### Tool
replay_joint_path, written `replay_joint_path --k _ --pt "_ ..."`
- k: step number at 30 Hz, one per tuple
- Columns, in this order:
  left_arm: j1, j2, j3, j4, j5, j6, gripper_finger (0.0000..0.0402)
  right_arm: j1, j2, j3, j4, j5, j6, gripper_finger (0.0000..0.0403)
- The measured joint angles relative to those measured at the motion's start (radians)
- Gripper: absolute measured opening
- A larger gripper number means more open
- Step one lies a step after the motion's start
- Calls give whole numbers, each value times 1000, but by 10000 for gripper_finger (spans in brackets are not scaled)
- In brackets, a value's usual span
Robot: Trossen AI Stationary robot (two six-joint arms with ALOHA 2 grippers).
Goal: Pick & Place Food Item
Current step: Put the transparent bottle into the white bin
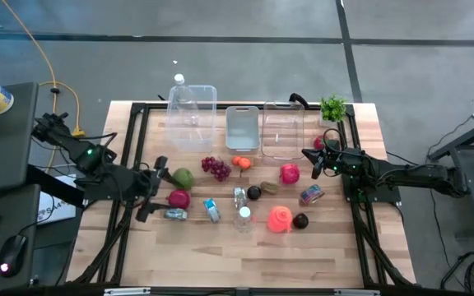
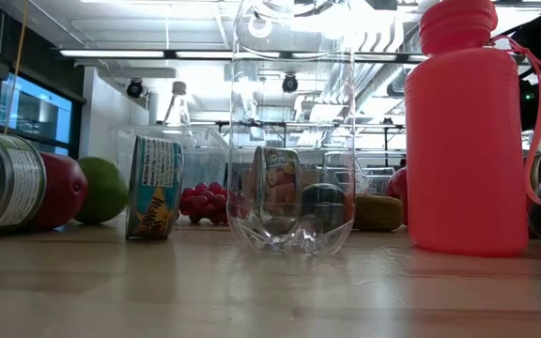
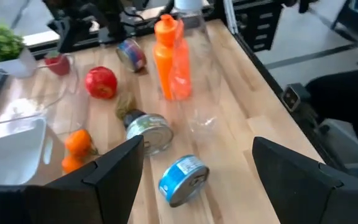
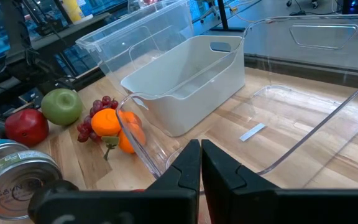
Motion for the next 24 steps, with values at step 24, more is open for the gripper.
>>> replay_joint_path --k 24 --pt "-17 10 -23 32 -3 -147 289 0 0 0 32 -13 46 3"
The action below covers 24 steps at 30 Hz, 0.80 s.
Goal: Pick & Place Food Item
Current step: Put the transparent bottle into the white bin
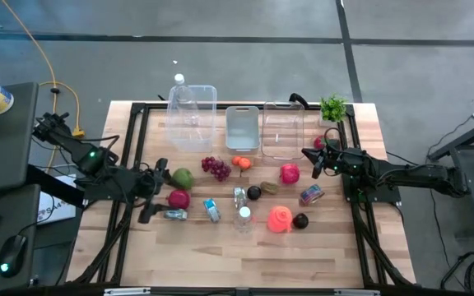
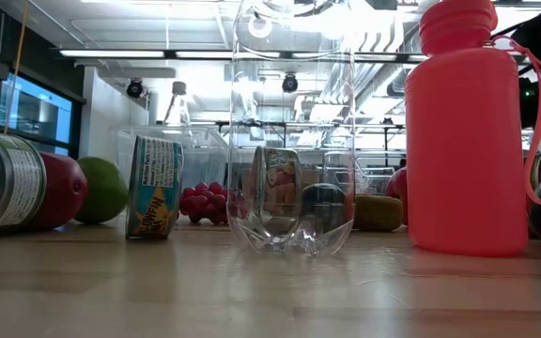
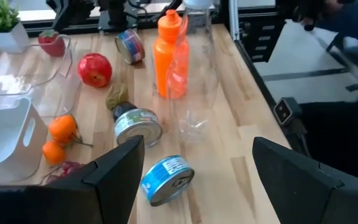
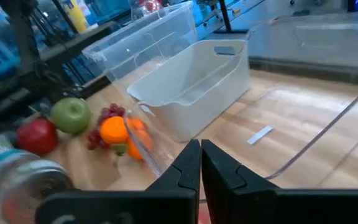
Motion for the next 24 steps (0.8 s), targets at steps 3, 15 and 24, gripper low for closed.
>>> replay_joint_path --k 3,15,24 --pt "-8 0 0 1 1 -1 289 0 0 0 35 -4 71 3" --pt "10 -1 0 84 0 24 289 0 0 0 72 -18 51 3" --pt "28 1 0 92 8 -49 289 0 0 1 267 -204 -65 3"
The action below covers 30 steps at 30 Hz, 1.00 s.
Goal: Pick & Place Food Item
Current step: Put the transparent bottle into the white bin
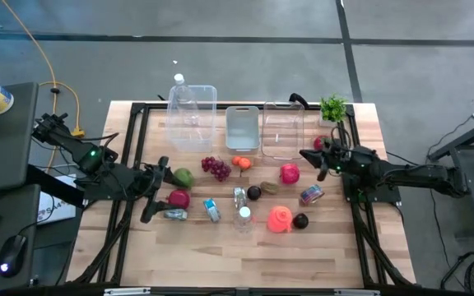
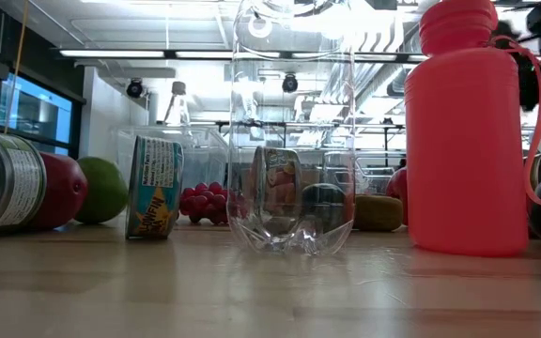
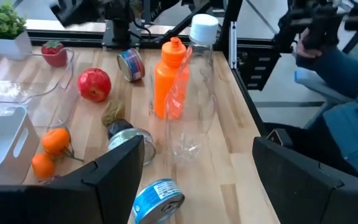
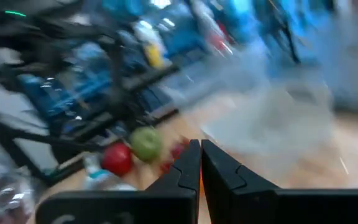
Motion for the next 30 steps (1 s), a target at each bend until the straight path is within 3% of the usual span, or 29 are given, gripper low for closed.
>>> replay_joint_path --k 5,10,14,19,30 --pt "-1 8 0 -12 3 29 289 0 0 0 256 -97 -144 3" --pt "-1 19 0 -22 3 75 289 0 0 5 345 -218 -238 3" --pt "6 24 0 -21 -5 74 289 22 0 98 236 -248 -267 3" --pt "16 26 0 -19 -8 70 289 107 23 292 -56 -224 -333 3" --pt "16 26 0 -24 -8 83 289 403 193 704 -729 147 -478 3"
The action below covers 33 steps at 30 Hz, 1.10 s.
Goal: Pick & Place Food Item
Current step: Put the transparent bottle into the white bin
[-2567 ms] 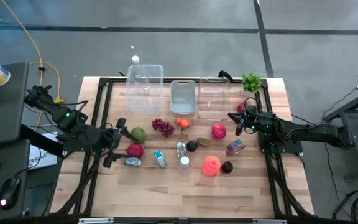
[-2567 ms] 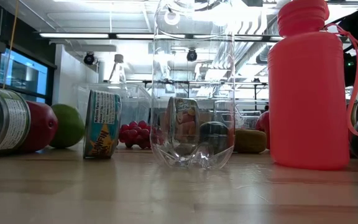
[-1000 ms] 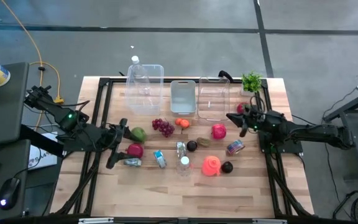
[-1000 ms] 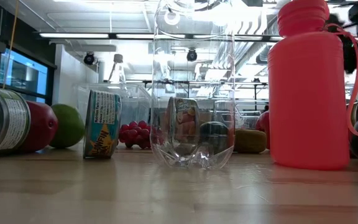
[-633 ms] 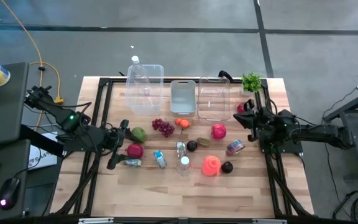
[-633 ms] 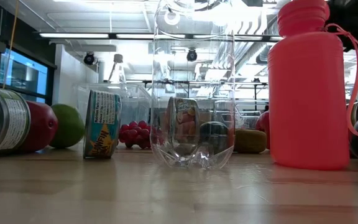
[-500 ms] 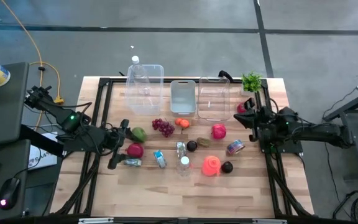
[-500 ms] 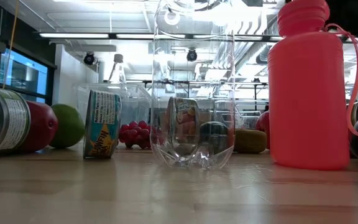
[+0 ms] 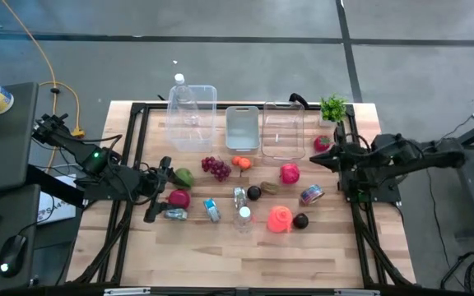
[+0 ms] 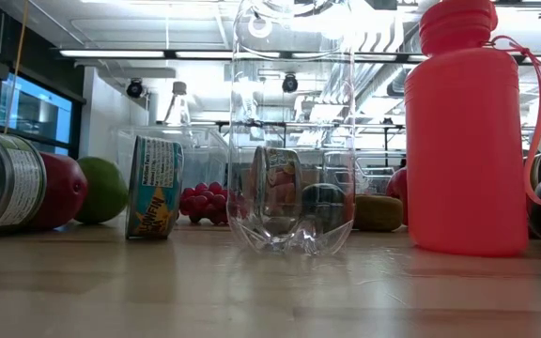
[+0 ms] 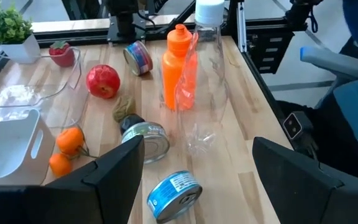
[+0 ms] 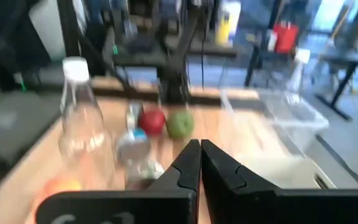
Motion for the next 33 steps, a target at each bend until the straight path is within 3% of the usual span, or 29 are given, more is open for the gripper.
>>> replay_joint_path --k 8,13,18,24,33 --pt "0 0 0 0 0 79 289 150 110 83 -249 163 168 2" --pt "0 1 0 1 0 78 289 196 162 83 -305 184 348 2" --pt "0 1 0 1 1 34 289 229 237 83 -175 184 379 3" --pt "0 1 0 1 2 17 289 244 365 83 101 195 134 3" --pt "0 2 0 1 2 14 289 267 561 84 425 181 -74 20"
